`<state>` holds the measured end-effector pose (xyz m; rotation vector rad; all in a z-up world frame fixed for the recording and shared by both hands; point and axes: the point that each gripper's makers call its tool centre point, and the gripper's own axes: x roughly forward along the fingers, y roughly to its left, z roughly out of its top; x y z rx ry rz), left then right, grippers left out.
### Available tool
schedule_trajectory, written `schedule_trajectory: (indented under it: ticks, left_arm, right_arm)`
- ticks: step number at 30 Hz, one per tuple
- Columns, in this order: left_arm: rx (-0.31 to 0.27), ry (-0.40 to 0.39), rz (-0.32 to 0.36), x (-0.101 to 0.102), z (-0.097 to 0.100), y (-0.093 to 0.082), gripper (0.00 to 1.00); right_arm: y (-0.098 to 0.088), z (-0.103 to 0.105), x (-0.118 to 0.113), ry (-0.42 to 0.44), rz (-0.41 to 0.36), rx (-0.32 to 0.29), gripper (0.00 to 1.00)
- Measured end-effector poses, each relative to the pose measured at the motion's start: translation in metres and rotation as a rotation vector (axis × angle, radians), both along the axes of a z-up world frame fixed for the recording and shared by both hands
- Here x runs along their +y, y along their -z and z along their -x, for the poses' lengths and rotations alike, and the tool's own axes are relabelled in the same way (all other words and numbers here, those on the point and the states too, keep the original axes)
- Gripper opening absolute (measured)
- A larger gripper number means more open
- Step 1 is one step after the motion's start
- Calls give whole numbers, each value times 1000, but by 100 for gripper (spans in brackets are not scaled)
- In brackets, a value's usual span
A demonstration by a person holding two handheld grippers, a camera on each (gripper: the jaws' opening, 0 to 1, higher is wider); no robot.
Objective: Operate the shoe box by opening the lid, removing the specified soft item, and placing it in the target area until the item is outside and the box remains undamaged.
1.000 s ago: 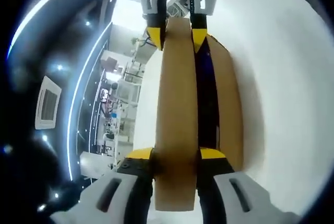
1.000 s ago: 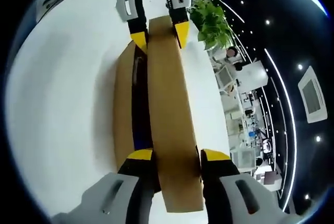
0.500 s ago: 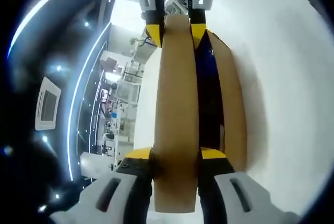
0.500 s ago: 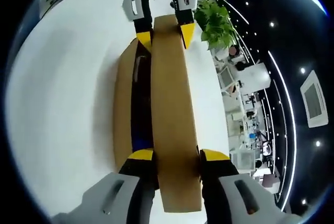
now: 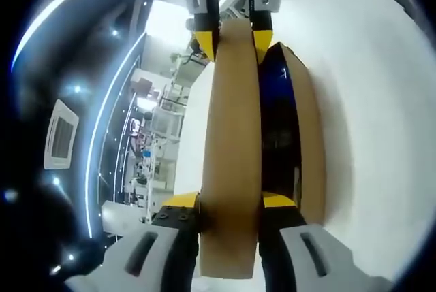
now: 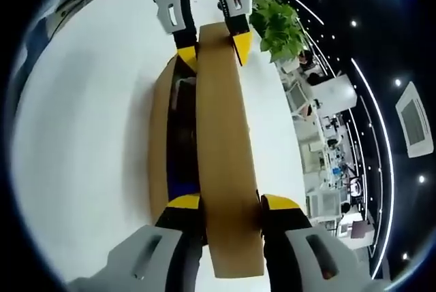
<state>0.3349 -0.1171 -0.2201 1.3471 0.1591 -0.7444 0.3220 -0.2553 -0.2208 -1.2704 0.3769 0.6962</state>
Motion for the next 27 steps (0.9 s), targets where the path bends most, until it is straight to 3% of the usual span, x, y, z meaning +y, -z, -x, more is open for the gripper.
schedule_trajectory:
  ticks: [27]
  left_arm:
    - [22, -2, 26, 0, -3, -5, 32]
  right_arm:
    - [-6, -4, -1, 6, 22, 12, 31]
